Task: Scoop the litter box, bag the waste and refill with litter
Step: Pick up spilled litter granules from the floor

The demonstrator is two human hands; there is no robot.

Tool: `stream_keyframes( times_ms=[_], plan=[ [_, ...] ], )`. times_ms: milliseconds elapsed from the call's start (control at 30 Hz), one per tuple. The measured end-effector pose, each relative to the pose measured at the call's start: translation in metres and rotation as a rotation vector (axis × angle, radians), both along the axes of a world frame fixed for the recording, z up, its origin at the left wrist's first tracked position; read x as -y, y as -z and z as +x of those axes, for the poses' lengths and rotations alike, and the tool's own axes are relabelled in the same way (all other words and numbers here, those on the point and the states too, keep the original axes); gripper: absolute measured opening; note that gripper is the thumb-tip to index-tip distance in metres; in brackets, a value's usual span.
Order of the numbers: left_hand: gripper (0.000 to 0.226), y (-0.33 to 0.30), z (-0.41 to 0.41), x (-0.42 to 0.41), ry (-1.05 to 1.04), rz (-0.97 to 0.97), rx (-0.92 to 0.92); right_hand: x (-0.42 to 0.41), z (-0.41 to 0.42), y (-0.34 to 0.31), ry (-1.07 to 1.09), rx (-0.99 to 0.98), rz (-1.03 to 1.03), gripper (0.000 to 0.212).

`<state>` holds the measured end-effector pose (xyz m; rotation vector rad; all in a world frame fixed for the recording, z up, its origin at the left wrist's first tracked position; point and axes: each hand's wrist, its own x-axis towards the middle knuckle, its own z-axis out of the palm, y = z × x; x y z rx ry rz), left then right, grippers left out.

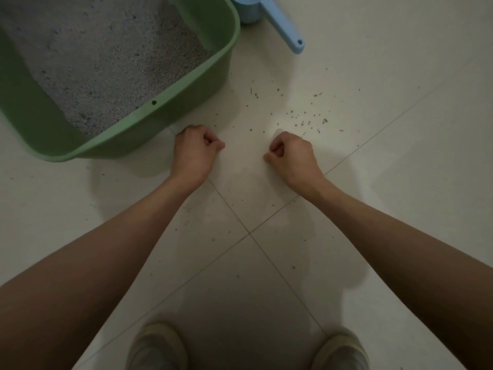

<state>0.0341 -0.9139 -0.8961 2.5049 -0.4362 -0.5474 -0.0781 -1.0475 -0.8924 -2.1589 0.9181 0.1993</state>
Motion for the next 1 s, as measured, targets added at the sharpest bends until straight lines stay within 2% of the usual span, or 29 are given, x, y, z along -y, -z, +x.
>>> stream_keyframes(
  times_ms=[133, 267, 433, 533, 600, 767, 833, 900, 933, 1000],
  plan=[
    [0.018, 0.003, 0.000, 0.000, -0.044, -0.020, -0.009, -0.001, 0.002, 0.002, -0.021, 0.001, -0.064, 0.012],
    [0.013, 0.004, 0.001, 0.000, 0.024, -0.011, 0.007, -0.002, 0.003, 0.001, -0.065, -0.018, -0.076, 0.014],
    [0.012, -0.001, 0.003, 0.004, 0.029, 0.012, -0.020, 0.000, -0.002, -0.003, 0.032, 0.030, -0.011, 0.013],
    [0.004, -0.004, 0.004, 0.003, -0.219, -0.112, -0.138, -0.001, -0.002, -0.003, 0.012, -0.002, -0.038, 0.013],
    [0.016, -0.003, 0.004, -0.001, -0.402, -0.222, -0.228, -0.001, -0.001, -0.002, -0.019, -0.029, -0.066, 0.011],
    [0.020, -0.007, 0.003, -0.004, -0.490, -0.320, -0.350, 0.000, 0.001, -0.002, -0.042, -0.073, -0.067, 0.016],
    [0.019, -0.007, 0.006, -0.001, -0.510, -0.316, -0.358, 0.003, 0.003, -0.007, 0.149, -0.003, 0.142, 0.013],
    [0.017, -0.005, 0.008, 0.004, -0.482, -0.261, -0.311, 0.006, 0.007, -0.017, 0.424, 0.144, 0.549, 0.017],
    [0.013, -0.004, 0.007, 0.006, -0.446, -0.212, -0.262, 0.007, 0.008, -0.022, 0.491, 0.201, 0.723, 0.019],
    [0.011, -0.002, 0.004, 0.010, -0.365, -0.122, -0.164, 0.008, 0.012, -0.029, 0.428, 0.190, 0.809, 0.021]
  ],
)
